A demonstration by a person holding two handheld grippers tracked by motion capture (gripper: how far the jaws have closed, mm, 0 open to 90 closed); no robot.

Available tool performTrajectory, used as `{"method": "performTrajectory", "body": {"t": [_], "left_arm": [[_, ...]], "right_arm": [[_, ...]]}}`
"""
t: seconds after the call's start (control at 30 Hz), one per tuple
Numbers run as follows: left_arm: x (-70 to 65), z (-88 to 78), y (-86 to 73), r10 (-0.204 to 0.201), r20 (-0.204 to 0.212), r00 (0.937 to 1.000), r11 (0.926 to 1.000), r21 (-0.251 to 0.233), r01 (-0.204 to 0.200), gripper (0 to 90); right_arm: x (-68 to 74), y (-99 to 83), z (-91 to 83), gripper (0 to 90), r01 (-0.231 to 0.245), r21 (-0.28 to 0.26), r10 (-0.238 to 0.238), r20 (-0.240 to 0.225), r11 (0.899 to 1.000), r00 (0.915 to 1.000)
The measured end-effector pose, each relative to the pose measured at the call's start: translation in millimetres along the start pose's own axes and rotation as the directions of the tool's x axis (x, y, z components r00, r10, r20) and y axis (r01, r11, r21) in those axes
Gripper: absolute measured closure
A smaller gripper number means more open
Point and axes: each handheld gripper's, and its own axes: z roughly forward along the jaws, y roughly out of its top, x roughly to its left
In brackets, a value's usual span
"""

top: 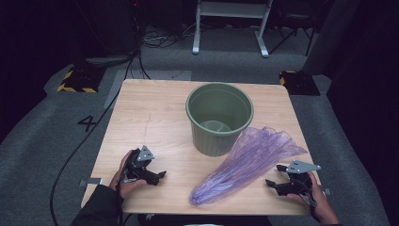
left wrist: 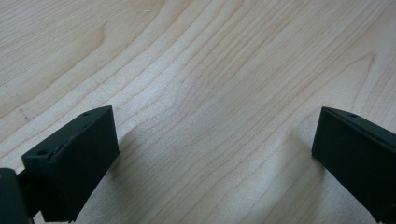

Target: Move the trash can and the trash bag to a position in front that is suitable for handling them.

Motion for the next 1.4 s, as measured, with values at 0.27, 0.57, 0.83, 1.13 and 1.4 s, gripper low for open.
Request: {"method": "performTrajectory", "body": {"t": [0.27,0.57,0.83,1.13,1.4], "left_arm": [[0.3,-0.2,-0.1,0.003,0.003,1.0,1.0,0.001,-0.003,0.0],[0.2,-1.3,-1.5,0.014,0.015,0.9998,0.9999,-0.001,-0.014,0.0],[1.1,-1.1,-0.9,0.023,0.017,0.9996,0.9997,0.001,-0.023,0.0],[1.2,-1.1,-0.8,0.026,0.017,0.9995,0.9997,0.002,-0.026,0.0],[1.1,-1.0,-0.7,0.025,0.017,0.9995,0.9997,0.002,-0.025,0.0]], "right_arm": [[1.1,0.0,0.1,18.0,-0.01,0.003,0.01,0.013,1.0,0.9999],[2.5,2.1,1.3,14.8,-0.02,0.017,0.019,0.034,1.0,0.9992],[7.3,6.4,-4.5,19.1,0.011,-0.031,-0.01,0.031,0.999,0.9995],[18.6,21.9,-19.5,21.6,0.045,-0.143,-0.038,0.054,0.989,0.9978],[22.7,31.6,-18.3,22.5,0.061,-0.171,-0.051,0.059,0.983,0.997]]}}
